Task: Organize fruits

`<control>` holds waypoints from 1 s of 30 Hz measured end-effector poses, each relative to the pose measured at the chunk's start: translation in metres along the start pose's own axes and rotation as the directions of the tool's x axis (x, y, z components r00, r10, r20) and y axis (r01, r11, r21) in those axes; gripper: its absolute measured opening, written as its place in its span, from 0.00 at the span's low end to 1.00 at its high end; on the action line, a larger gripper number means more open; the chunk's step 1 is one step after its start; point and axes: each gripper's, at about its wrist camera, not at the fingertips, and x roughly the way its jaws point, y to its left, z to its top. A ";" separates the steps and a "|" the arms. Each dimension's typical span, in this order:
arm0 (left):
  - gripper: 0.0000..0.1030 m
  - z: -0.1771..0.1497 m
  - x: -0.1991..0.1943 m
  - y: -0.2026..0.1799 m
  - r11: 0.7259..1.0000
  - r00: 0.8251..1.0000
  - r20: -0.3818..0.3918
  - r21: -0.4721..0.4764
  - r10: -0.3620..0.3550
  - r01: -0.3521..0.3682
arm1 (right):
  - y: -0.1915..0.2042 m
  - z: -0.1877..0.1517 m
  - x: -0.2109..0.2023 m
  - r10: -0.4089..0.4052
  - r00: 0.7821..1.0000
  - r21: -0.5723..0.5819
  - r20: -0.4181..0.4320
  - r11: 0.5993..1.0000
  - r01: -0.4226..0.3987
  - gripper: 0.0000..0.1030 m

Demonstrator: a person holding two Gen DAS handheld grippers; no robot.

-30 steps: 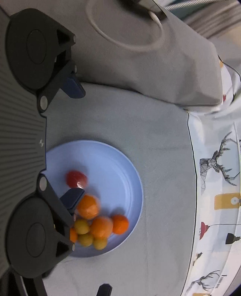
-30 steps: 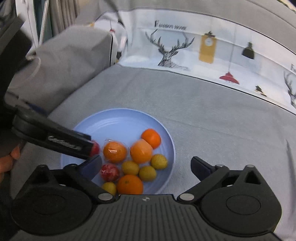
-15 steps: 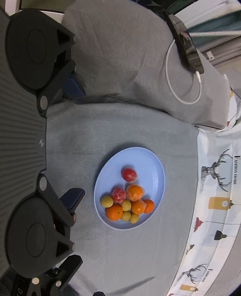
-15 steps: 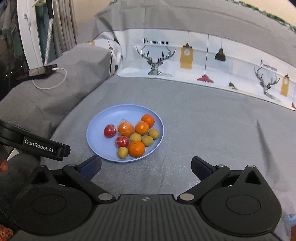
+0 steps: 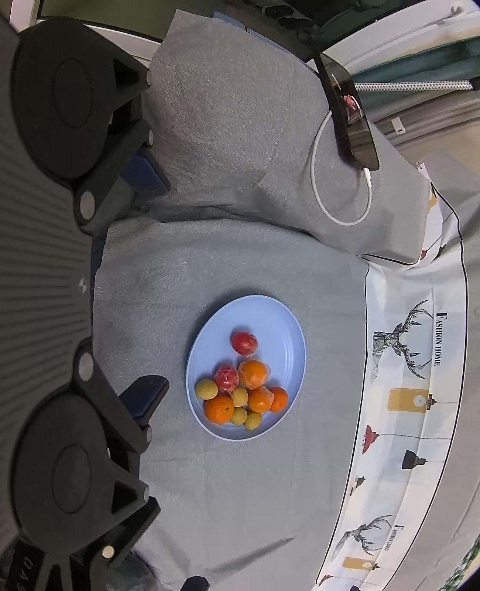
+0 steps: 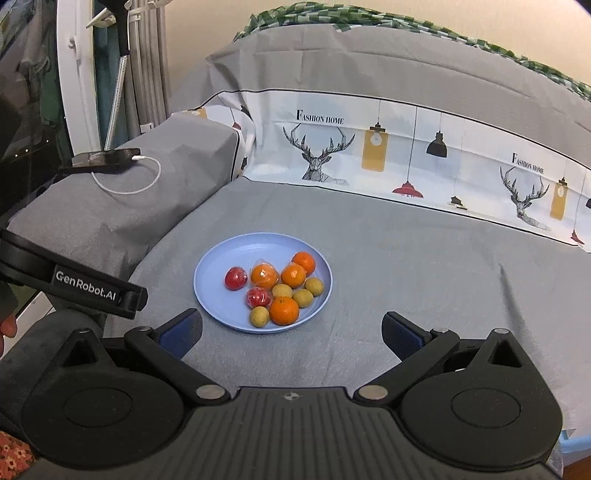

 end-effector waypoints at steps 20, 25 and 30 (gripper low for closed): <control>1.00 -0.004 -0.001 -0.004 0.999 1.000 -0.015 0.032 -0.005 0.005 | 0.000 0.000 -0.006 -0.007 1.000 0.006 0.005 1.000 0.007 0.99; 1.00 -0.003 -0.001 -0.003 0.999 1.000 -0.009 0.032 0.008 -0.008 | 0.000 0.000 -0.004 -0.007 1.000 0.006 0.001 1.000 0.007 0.99; 1.00 -0.003 -0.001 -0.005 0.998 0.999 -0.007 0.048 0.039 -0.039 | 0.000 0.000 -0.003 -0.008 1.000 0.007 -0.001 1.000 0.008 0.99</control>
